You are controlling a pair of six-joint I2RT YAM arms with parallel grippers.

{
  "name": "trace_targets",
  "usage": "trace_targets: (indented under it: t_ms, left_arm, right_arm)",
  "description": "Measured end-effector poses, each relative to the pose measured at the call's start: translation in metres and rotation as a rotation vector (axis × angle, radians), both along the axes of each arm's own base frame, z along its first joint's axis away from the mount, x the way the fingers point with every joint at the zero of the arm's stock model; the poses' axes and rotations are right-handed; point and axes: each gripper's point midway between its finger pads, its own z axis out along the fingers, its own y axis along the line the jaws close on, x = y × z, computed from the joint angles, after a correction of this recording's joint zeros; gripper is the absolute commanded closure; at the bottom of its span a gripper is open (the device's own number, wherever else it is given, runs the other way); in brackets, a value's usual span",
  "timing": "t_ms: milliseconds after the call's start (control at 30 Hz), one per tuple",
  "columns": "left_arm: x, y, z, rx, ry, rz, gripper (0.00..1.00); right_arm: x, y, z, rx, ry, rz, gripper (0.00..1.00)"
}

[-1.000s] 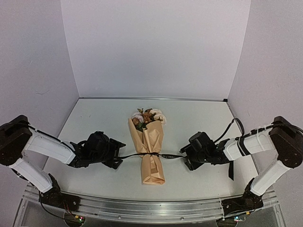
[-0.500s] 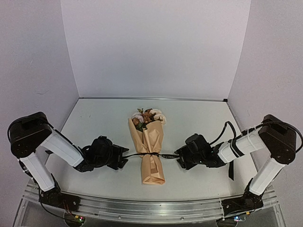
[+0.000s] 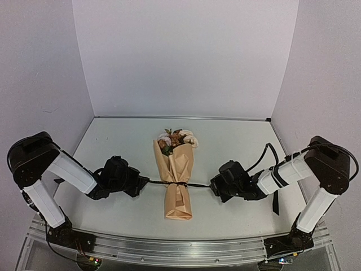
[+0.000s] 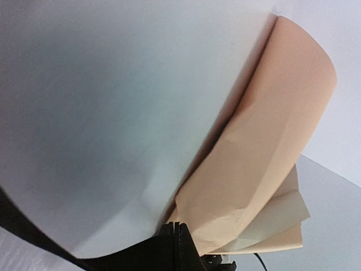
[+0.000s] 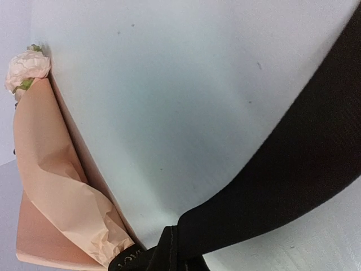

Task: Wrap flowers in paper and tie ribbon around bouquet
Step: Tie the ribbon around the folded bouquet, then pick up the left side of the half-tied ribbon at the center of the board.

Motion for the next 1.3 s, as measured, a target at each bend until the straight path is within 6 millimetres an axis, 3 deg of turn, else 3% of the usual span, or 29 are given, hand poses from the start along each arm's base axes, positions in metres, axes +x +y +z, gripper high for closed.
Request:
trace_targets:
  t_ms: [133,300,400,567,900,1033,1300]
  left_arm:
    - [0.017,0.006,0.021,0.071,-0.075,-0.076,1.0]
    - [0.012,0.025,0.015,0.122,-0.083,-0.164,1.0]
    - [0.001,0.042,0.007,0.119,-0.061,-0.2,1.0]
    - [-0.014,0.052,0.008,0.103,-0.055,-0.253,1.0]
    - [-0.016,0.059,0.018,0.107,-0.102,-0.284,1.0]
    - [-0.014,0.059,0.017,0.145,-0.131,-0.321,1.0]
    - [0.008,0.033,0.052,0.318,-0.308,-0.459,1.0]
  right_arm:
    - [0.005,-0.002,0.017,-0.016,-0.06,0.014,1.0]
    - [0.004,-0.006,0.04,0.005,-0.122,0.024,1.0]
    - [-0.01,-0.014,0.035,0.014,-0.115,0.043,1.0]
    - [-0.029,-0.023,0.028,0.029,-0.098,0.067,1.0]
    - [-0.031,-0.023,0.048,0.026,-0.125,0.098,1.0]
    - [-0.03,-0.02,0.043,-0.038,-0.117,0.145,1.0]
    - [-0.021,-0.032,0.032,-0.254,-0.103,0.237,0.97]
